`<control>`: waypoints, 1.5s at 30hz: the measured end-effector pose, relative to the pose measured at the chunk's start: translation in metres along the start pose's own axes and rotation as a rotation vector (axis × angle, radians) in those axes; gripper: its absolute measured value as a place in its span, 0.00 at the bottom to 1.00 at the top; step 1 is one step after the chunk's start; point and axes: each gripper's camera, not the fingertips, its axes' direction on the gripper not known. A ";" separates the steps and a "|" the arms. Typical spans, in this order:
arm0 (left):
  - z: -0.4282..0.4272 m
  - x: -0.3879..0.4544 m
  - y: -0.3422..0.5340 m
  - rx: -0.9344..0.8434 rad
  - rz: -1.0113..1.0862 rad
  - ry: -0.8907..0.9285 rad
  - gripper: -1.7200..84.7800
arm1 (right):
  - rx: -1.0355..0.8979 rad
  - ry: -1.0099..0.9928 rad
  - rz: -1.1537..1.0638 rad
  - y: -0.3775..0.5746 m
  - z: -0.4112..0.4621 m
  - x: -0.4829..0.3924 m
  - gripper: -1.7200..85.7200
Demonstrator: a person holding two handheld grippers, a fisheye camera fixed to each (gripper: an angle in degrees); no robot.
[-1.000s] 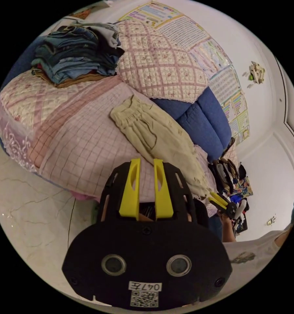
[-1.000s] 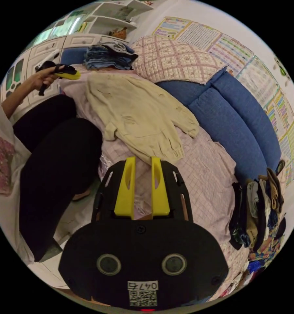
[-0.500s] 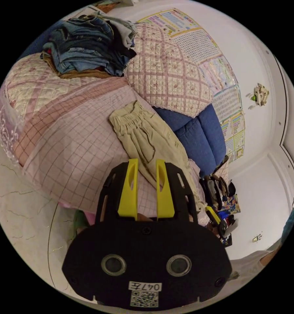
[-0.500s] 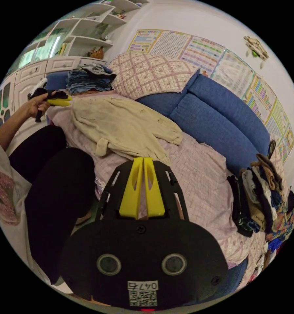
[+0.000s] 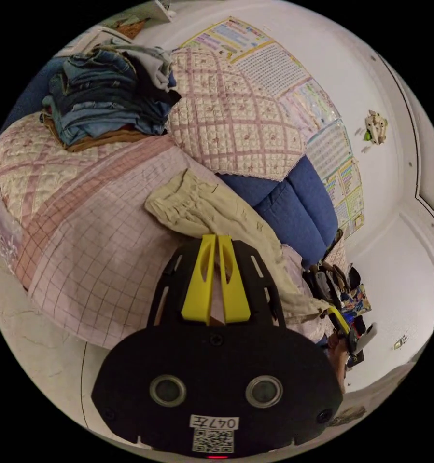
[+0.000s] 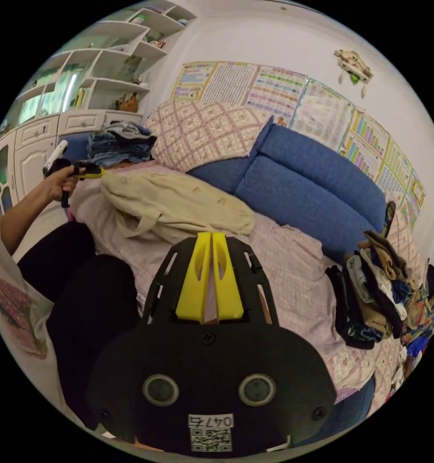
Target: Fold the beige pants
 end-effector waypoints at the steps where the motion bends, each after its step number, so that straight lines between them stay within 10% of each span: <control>1: -0.001 0.008 0.004 0.025 0.024 -0.008 0.01 | 0.054 -0.003 0.014 0.002 -0.002 0.007 0.01; 12: 0.105 0.055 -0.018 0.100 0.139 -0.029 0.01 | 0.019 -0.141 0.096 0.016 0.119 0.087 0.01; 28: 0.640 0.026 -0.157 -0.436 0.172 -0.330 0.14 | -0.504 -0.176 0.516 0.116 0.605 0.230 0.03; 35: 0.561 -0.001 -0.147 -0.265 0.165 -0.165 0.16 | -0.228 -0.350 0.789 0.249 0.565 0.258 0.09; 45: 0.508 -0.072 -0.026 -0.290 -0.025 -0.140 0.19 | -0.355 -0.555 1.009 0.397 0.598 0.225 0.14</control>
